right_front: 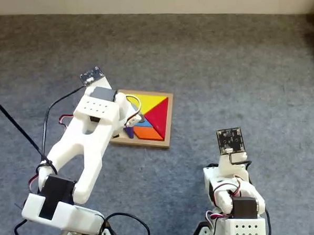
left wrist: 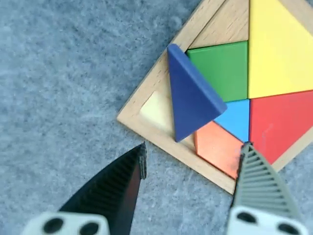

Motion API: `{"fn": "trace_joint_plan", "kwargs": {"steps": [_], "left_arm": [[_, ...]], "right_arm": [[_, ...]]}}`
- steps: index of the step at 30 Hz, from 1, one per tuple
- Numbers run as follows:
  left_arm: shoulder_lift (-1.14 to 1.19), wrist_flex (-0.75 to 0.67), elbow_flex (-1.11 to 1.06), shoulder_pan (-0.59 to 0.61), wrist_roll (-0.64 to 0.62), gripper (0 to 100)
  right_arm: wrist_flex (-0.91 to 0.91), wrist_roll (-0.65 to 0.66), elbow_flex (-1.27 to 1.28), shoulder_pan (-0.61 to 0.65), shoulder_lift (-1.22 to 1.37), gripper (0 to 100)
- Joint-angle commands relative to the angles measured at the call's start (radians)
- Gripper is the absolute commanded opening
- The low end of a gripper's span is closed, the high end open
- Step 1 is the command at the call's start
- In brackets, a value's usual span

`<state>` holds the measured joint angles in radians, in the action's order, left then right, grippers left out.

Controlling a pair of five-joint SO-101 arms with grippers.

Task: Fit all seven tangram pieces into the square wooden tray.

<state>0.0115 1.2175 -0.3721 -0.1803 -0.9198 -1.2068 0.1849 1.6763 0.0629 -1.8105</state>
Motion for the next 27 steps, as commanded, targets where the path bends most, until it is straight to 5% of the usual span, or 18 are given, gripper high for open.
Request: {"fn": "trace_joint_plan", "kwargs": {"steps": [1, 12, 22, 27], "left_arm": [[-0.015, 0.008, 0.050, -0.008, -0.009, 29], [-0.001, -0.293, -0.056, -0.008, -0.015, 29], [-0.002, -0.473, -0.199, -0.010, -0.009, 4], [-0.010, -0.471, -0.202, -0.008, -0.014, 1]], "right_arm": [[-0.008, -0.002, 0.143, -0.012, 0.013, 1.6], [-0.008, -0.002, 0.143, -0.012, 0.013, 1.6], [-0.008, -0.002, 0.143, -0.012, 0.013, 1.6], [-0.008, -0.002, 0.143, -0.012, 0.013, 1.6]]}}
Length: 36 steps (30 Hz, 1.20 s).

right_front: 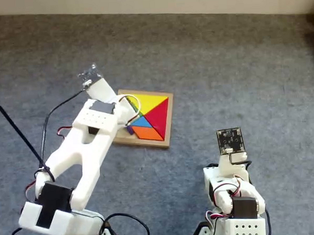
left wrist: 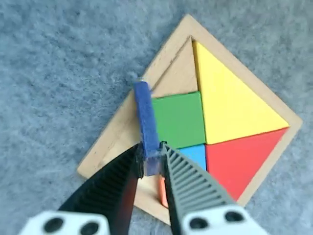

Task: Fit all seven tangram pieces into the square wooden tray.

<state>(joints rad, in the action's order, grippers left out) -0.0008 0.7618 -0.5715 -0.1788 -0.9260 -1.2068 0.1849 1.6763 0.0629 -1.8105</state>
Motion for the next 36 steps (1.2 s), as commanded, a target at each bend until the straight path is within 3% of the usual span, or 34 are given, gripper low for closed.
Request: {"fn": "trace_joint_plan", "kwargs": {"steps": [1, 5, 14, 27, 36], "left_arm": [[-0.001, -0.014, -0.002, -0.010, -0.008, 1], [-0.002, -0.012, -0.002, -0.010, -0.008, 1], [-0.113, 0.133, 0.024, -0.016, -0.008, 1], [-0.154, 0.129, -0.001, -0.076, -0.009, 1], [-0.321, 0.127, -0.007, -0.085, -0.009, 1]], "right_arm": [[-0.008, -0.002, 0.143, -0.012, 0.013, 1.6], [-0.008, -0.002, 0.143, -0.012, 0.013, 1.6], [-0.008, -0.002, 0.143, -0.012, 0.013, 1.6], [-0.008, -0.002, 0.143, -0.012, 0.013, 1.6], [-0.008, -0.002, 0.143, -0.012, 0.013, 1.6]]}}
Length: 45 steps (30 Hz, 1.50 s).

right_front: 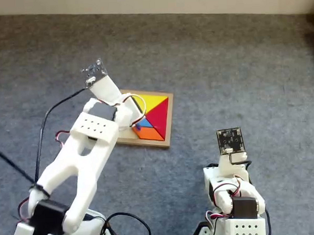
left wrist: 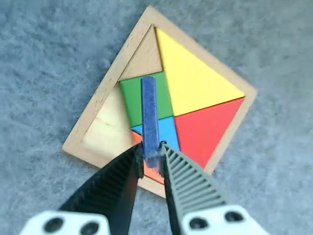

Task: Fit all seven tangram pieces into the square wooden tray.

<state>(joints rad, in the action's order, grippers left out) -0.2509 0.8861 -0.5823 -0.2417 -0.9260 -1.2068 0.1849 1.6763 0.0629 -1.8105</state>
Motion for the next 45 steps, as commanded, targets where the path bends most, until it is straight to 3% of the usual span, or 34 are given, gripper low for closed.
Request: {"fn": "trace_joint_plan", "kwargs": {"steps": [1, 5, 12, 15, 21, 29, 39, 45], "left_arm": [[-0.073, 0.003, 0.004, -0.022, -0.009, 1], [-0.070, -0.038, -0.019, -0.021, -0.009, 1], [-0.073, -0.474, -0.300, -0.021, -0.009, 1], [-0.076, -0.551, -0.367, -0.021, -0.009, 1], [-0.082, -0.434, -0.367, -0.022, -0.003, 3], [-0.082, -0.187, -0.288, -0.015, -0.003, 24], [-0.225, -0.135, -0.269, -0.018, -0.005, 24], [-0.329, -0.137, -0.272, -0.007, -0.003, 18]], "right_arm": [[-0.008, -0.002, 0.143, -0.012, 0.013, 1.6], [-0.008, -0.002, 0.143, -0.012, 0.013, 1.6], [-0.008, -0.002, 0.143, -0.012, 0.013, 1.6], [-0.008, -0.002, 0.143, -0.012, 0.013, 1.6], [-0.008, -0.002, 0.143, -0.012, 0.013, 1.6], [-0.008, -0.002, 0.143, -0.012, 0.013, 1.6], [-0.008, -0.002, 0.143, -0.012, 0.013, 1.6], [-0.008, -0.002, 0.143, -0.012, 0.013, 1.6]]}}
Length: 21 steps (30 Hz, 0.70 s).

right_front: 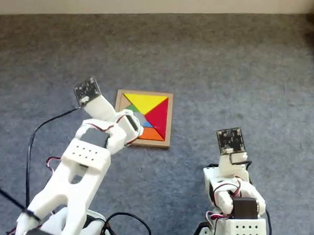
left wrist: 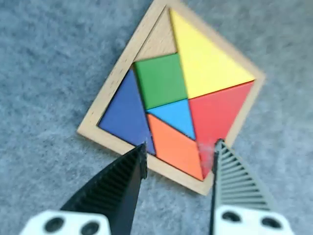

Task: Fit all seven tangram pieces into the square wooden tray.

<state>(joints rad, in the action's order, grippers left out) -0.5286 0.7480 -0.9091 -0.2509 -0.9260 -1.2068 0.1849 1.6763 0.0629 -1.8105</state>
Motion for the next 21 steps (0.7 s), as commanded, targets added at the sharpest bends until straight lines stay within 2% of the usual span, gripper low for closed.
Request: {"fn": "trace_joint_plan", "kwargs": {"steps": [1, 6, 10, 19, 21], "left_arm": [[-0.051, 0.002, 0.053, 0.008, -0.003, 17], [-0.058, 0.002, 0.039, 0.084, 0.000, 13], [-0.059, 0.005, 0.039, 0.114, 0.000, 0], [-0.061, 0.008, 0.035, 0.116, 0.002, 0], [-0.071, 0.008, 0.033, 0.116, 0.035, 0]], "right_arm": [[-0.008, -0.002, 0.143, -0.012, 0.013, 1.6], [-0.008, -0.002, 0.143, -0.012, 0.013, 1.6], [-0.008, -0.002, 0.143, -0.012, 0.013, 1.6], [-0.008, -0.002, 0.143, -0.012, 0.013, 1.6], [-0.008, -0.002, 0.143, -0.012, 0.013, 1.6]]}}
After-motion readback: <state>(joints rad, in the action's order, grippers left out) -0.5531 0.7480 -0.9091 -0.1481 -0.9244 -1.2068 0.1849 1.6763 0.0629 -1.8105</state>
